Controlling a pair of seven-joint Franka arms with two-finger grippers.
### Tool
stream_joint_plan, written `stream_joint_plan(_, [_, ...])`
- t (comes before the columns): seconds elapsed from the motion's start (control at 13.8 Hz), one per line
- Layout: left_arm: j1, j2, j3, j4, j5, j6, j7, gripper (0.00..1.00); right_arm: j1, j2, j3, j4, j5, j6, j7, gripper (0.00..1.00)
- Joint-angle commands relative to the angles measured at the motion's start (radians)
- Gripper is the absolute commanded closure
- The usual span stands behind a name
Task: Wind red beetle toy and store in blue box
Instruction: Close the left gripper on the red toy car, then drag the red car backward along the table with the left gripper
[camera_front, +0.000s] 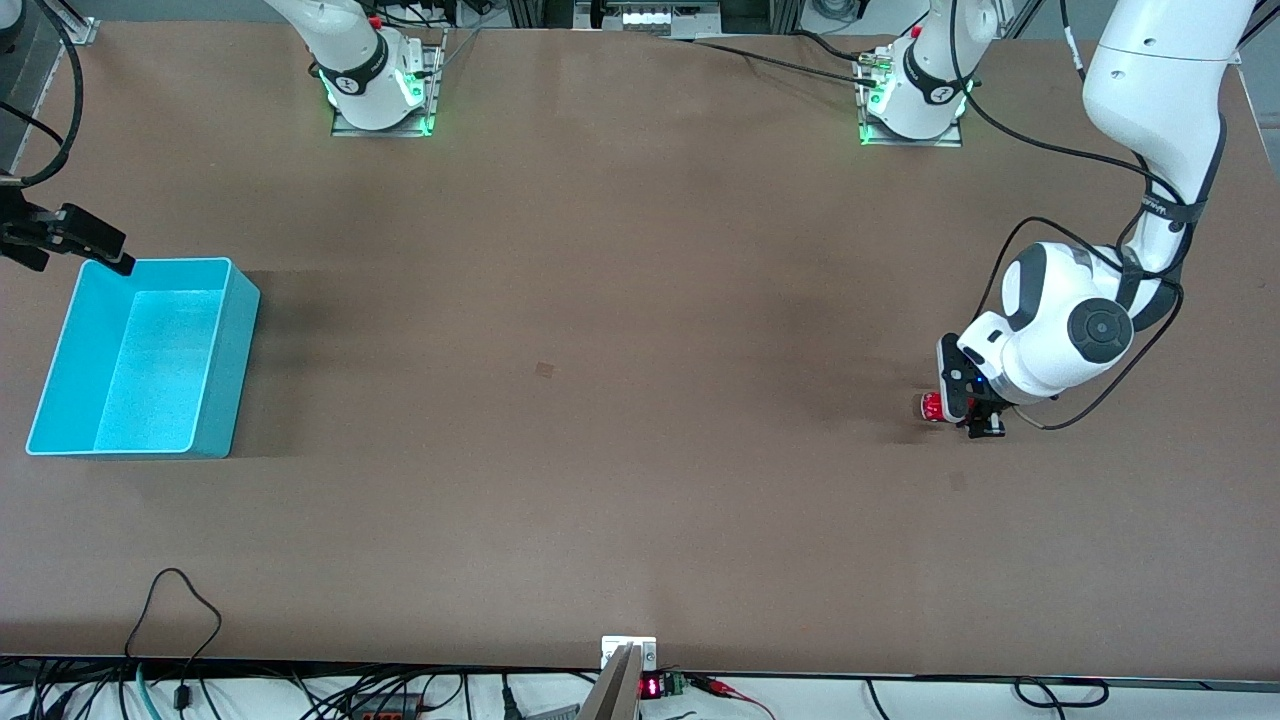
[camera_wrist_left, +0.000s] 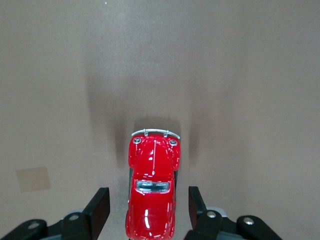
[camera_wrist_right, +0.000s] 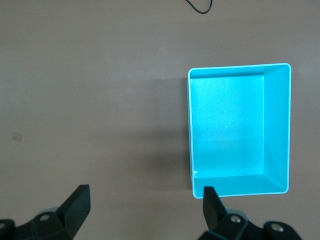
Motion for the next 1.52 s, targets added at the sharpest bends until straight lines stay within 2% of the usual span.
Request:
stream_joint_plan(0.0, [0.015, 0.018, -0.001, 0.006, 0.015, 0.030, 0.044, 0.30, -0.005, 0.002, 0.001, 0.008, 0.000, -0.008, -0.005, 0.00])
stream_joint_plan(0.22, [0.017, 0.021, -0.001, 0.006, 0.015, 0.036, 0.058, 0.42, -0.005, 0.001, 0.001, 0.008, 0.000, -0.009, -0.005, 0.00])
stream_joint_plan(0.51, [0.014, 0.026, -0.001, 0.007, 0.013, 0.031, 0.062, 0.75, -0.005, 0.002, 0.001, 0.008, 0.000, -0.008, -0.005, 0.00])
stream_joint_plan(1.09, [0.017, 0.042, 0.002, 0.015, 0.012, 0.025, 0.053, 0.77, -0.005, 0.001, 0.001, 0.008, 0.000, -0.006, -0.005, 0.00])
stream_joint_plan(1.45, [0.017, 0.044, 0.034, 0.016, 0.012, 0.025, 0.053, 0.77, -0.005, 0.002, 0.001, 0.008, 0.000, -0.005, -0.005, 0.00])
